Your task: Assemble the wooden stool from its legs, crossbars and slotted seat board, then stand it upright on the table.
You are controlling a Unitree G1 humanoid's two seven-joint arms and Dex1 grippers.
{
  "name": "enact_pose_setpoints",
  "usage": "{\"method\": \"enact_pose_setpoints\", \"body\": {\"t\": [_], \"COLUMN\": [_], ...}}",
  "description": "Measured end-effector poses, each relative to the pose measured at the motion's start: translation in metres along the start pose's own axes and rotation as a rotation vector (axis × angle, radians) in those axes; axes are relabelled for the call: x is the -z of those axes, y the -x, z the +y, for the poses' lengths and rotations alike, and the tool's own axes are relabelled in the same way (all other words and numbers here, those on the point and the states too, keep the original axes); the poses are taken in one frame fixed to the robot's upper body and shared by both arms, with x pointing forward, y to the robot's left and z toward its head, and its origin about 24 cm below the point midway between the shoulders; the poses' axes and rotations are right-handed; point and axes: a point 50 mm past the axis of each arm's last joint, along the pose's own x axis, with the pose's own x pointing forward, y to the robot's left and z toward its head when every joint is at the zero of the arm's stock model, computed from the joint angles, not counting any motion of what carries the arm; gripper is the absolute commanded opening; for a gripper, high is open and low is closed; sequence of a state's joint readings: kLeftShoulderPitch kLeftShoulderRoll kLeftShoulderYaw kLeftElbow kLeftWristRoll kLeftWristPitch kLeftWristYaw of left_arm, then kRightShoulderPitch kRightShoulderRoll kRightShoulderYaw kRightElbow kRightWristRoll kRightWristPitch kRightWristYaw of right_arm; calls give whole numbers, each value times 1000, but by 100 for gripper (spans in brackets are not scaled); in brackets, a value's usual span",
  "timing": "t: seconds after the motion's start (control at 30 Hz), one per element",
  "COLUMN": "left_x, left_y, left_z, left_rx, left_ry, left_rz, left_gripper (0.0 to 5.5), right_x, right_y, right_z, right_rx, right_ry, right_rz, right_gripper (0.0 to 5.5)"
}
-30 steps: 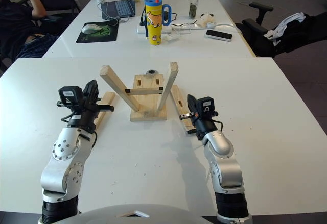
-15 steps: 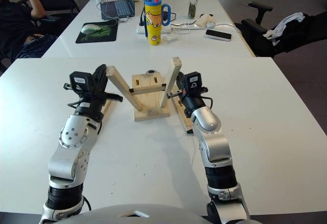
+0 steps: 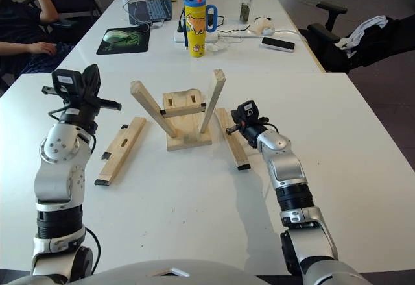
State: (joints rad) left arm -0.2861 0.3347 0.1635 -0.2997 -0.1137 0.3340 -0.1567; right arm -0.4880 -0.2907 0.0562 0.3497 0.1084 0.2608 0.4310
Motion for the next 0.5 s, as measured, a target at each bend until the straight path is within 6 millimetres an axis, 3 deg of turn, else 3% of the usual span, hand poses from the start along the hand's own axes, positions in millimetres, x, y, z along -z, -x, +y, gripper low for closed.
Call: {"method": "enact_pose_setpoints", "body": {"t": [0.07,0.17,0.3,0.37,0.5], "left_x": [13,38,60,63,65], "left_y": [-1,8,32,44,61], "left_z": [-4,-4,20,25,9], "left_rx": [187,457,753,876,1062], "left_ry": [-32,-104,-213,-231,-170], "left_rz": [78,245,511,605,681], "left_gripper": [2,2,2,2,2], "right_x": [-6,-30,-67,-72,-67], "right_y": [-10,-26,-41,-44,-46], "right_z": [-11,-15,-5,3,22], "right_rx": [-24,-99,-288,-379,-554], "right_ry": [-19,-14,41,49,55], "right_rz": [-29,-135,-273,-304,-310], "right_gripper": [0,0,0,0,0]}}
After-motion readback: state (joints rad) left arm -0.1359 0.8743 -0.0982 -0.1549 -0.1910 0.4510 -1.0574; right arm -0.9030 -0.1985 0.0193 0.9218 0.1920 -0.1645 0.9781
